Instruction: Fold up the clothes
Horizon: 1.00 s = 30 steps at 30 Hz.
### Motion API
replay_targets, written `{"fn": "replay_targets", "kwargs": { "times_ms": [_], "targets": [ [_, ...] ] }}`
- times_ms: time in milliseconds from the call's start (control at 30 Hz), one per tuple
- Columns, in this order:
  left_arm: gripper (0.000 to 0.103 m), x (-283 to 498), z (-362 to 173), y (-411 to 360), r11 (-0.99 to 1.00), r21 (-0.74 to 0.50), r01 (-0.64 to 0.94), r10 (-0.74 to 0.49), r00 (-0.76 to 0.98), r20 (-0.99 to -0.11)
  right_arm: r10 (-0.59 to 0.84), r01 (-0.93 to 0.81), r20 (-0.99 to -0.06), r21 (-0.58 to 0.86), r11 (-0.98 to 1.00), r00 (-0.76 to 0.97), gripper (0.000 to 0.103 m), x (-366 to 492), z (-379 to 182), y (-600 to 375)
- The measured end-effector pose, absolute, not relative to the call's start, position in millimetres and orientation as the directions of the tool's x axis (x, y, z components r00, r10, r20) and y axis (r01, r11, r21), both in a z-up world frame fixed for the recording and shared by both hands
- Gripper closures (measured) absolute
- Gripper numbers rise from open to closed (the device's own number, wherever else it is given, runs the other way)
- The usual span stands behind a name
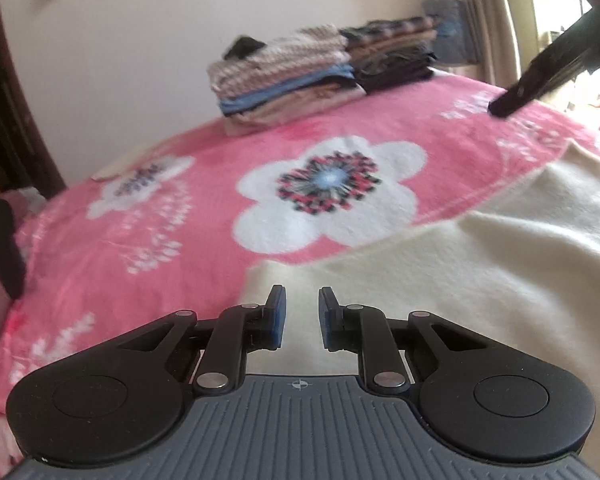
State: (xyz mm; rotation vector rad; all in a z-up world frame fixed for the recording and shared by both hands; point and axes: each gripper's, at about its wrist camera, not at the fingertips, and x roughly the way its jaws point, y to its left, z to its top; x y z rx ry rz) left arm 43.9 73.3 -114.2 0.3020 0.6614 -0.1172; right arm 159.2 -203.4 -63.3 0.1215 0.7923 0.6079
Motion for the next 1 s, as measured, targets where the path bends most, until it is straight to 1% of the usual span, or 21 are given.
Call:
{"fn": "replay_targets", "kwargs": {
  "times_ms": [33,100,133,233,300,467,500,567,600,667,833,1000],
  "targets": [
    [0.085,43.7,-114.0,71.1,0.949,0.236,0.21,-0.019,0.784,-0.621,0.547,-0.493,-0.636,0.285,0.822,0.545,0.093,152.7,-58.3,-206.2],
    [0.085,43.3,-113.6,66.7,0.947,0.231,0.225,-0.034,0.783,-0.621,0.521,-0.557,-0.673,0.19,0.808,0.525,0.078,141.7,-57.9,-200.6],
    [0.085,43.3,-113.7,64.6,0.946,0.229,0.231,-0.041,0.782,-0.622,0.505,-0.589,-0.692,0.143,0.796,0.516,0.076,136.3,-58.0,-197.6],
    [0.085,46.7,-121.9,62.7,0.946,0.234,0.224,-0.022,0.765,-0.644,0.466,-0.7,-0.747,0.001,0.714,0.474,0.075,115.8,-69.6,-178.0],
    [0.085,48.6,-125.4,64.5,0.949,0.228,0.216,-0.016,0.758,-0.652,0.442,-0.746,-0.764,-0.078,0.661,0.471,0.075,107.0,-79.4,-164.6],
    [0.085,51.1,-126.4,67.0,0.956,0.211,0.206,-0.016,0.751,-0.66,0.384,-0.807,-0.796,-0.209,0.553,0.469,0.075,100.9,-101.8,-143.3],
    [0.085,50.7,-126.7,66.3,0.954,0.216,0.206,-0.013,0.752,-0.659,0.372,-0.814,-0.8,-0.23,0.534,0.47,0.073,100.1,-105.8,-140.3],
    [0.085,50.2,-127.2,65.1,0.952,0.224,0.207,-0.009,0.753,-0.658,0.365,-0.822,-0.804,-0.248,0.512,0.47,0.069,102.0,-108.3,-138.6],
    [0.085,50.3,-127.4,64.9,0.952,0.226,0.208,-0.008,0.753,-0.658,0.363,-0.826,-0.805,-0.255,0.503,0.469,0.065,102.3,-108.7,-138.6],
    [0.085,50.6,-127.8,64.6,0.951,0.229,0.208,-0.007,0.753,-0.658,0.354,-0.831,-0.81,-0.267,0.488,0.468,0.06,103.1,-109.2,-138.8],
    [0.085,50.7,-128.1,63.9,0.95,0.234,0.208,-0.003,0.753,-0.658,0.339,-0.851,-0.829,-0.272,0.449,0.444,0.06,103.6,-111.0,-135.5],
    [0.085,50.6,-128.9,62.8,0.948,0.241,0.207,0.002,0.755,-0.656,0.33,-0.847,-0.821,-0.306,0.435,0.466,0.065,98.9,-109.1,-133.6]
  ]
}}
